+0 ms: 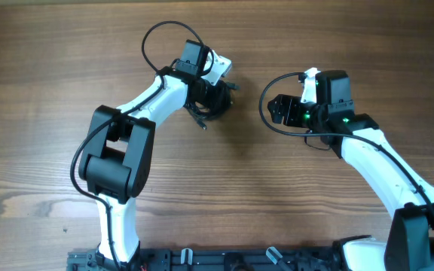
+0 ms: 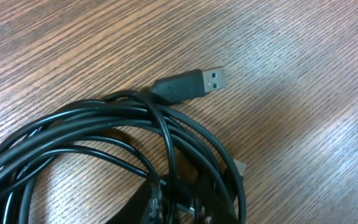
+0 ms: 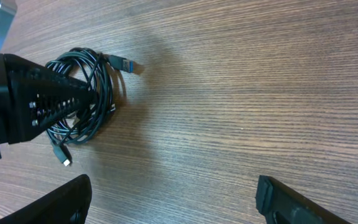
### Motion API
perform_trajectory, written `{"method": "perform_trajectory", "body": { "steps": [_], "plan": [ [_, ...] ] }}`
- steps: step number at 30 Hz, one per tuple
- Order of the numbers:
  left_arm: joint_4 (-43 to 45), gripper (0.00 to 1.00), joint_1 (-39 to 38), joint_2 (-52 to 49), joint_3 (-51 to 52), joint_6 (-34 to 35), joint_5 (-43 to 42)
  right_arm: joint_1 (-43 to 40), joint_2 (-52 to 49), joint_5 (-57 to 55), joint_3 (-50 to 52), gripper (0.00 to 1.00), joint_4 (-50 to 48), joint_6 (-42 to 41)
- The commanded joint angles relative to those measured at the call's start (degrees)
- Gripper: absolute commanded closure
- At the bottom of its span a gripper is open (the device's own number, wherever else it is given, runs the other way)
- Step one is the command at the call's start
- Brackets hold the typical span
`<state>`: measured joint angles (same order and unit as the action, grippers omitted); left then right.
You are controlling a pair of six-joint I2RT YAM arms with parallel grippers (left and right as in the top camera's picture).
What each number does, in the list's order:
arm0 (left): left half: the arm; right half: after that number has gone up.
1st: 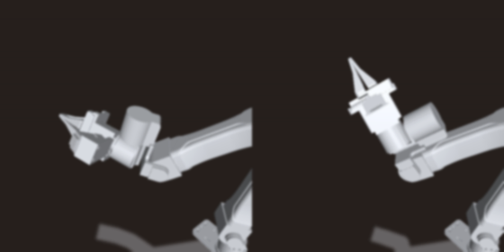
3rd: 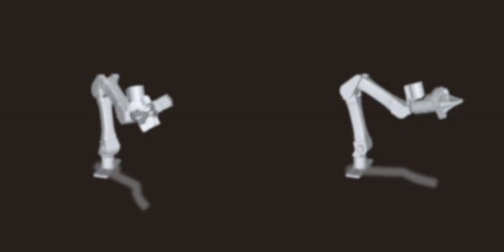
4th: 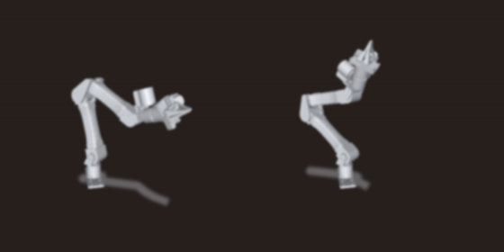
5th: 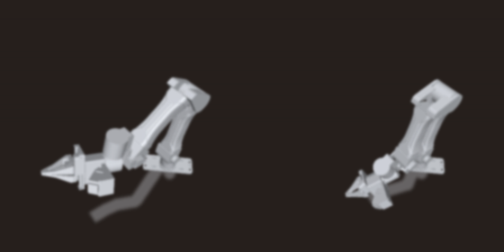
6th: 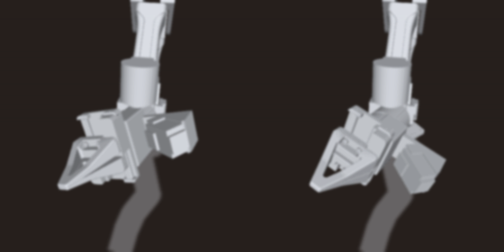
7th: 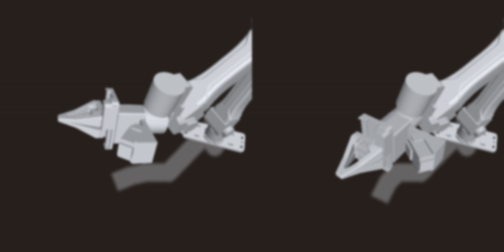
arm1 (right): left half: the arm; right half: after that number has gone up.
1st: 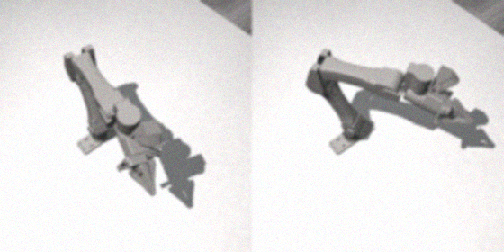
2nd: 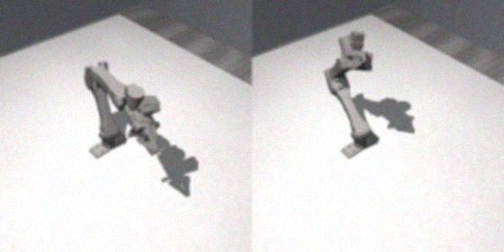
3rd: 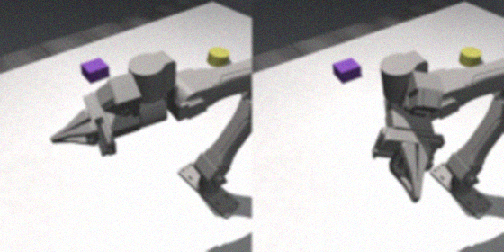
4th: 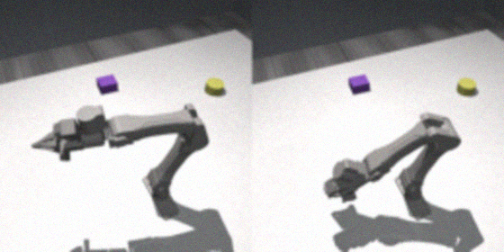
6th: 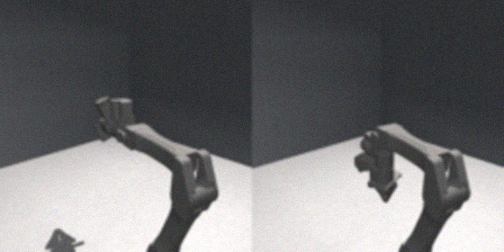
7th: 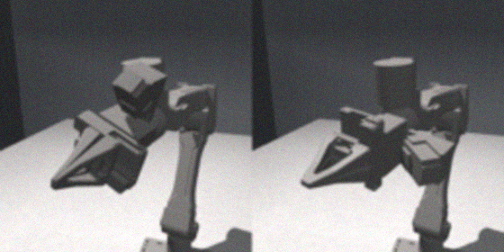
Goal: Untangle cables
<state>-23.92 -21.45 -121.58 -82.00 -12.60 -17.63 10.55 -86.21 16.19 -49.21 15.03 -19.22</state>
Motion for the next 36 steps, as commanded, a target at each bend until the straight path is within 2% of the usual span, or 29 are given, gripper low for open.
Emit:
{"method": "perform_trajectory", "body": {
  "steps": [1,4,8,10,12,21,28,36],
  "plan": [
    [0.26,0.8,-0.2,-1.07,-0.42,-0.5,0.39,-0.13,1.49,-0.7,-0.72,0.13,0.2,1.05],
    [0.24,0.73,-0.2,-1.07,-0.42,-0.5,0.39,-0.13,1.49,-0.66,-0.72,0.13,0.66,1.05],
    [0.42,0.73,-0.2,-1.14,-0.42,-0.5,0.59,-0.13,2.32,-0.7,-0.72,0.13,1.33,1.2],
    [0.42,0.77,-0.2,-1.14,-0.42,-0.5,0.59,-0.13,3.15,-0.72,-0.72,0.13,1.31,1.22],
    [0.42,0.96,-0.2,-1.14,-0.42,-0.5,0.61,-0.13,4.04,-0.7,-0.72,0.12,1.33,1.25],
    [0.15,0.96,-0.2,0.07,-0.48,1.07,0.59,-0.13,5.84,-1.18,-0.72,0.12,2.58,1.16],
    [-1.29,0.96,-1.27,10.51,-0.55,1.05,0.61,-0.13,5.84,-8.98,-0.72,0.12,7.17,1.05],
    [-1.29,0.96,-1.27,22.4,-0.57,1.05,3.39,-0.13,5.81,-8.81,-0.72,0.11,7.82,1.14]
  ]
}}
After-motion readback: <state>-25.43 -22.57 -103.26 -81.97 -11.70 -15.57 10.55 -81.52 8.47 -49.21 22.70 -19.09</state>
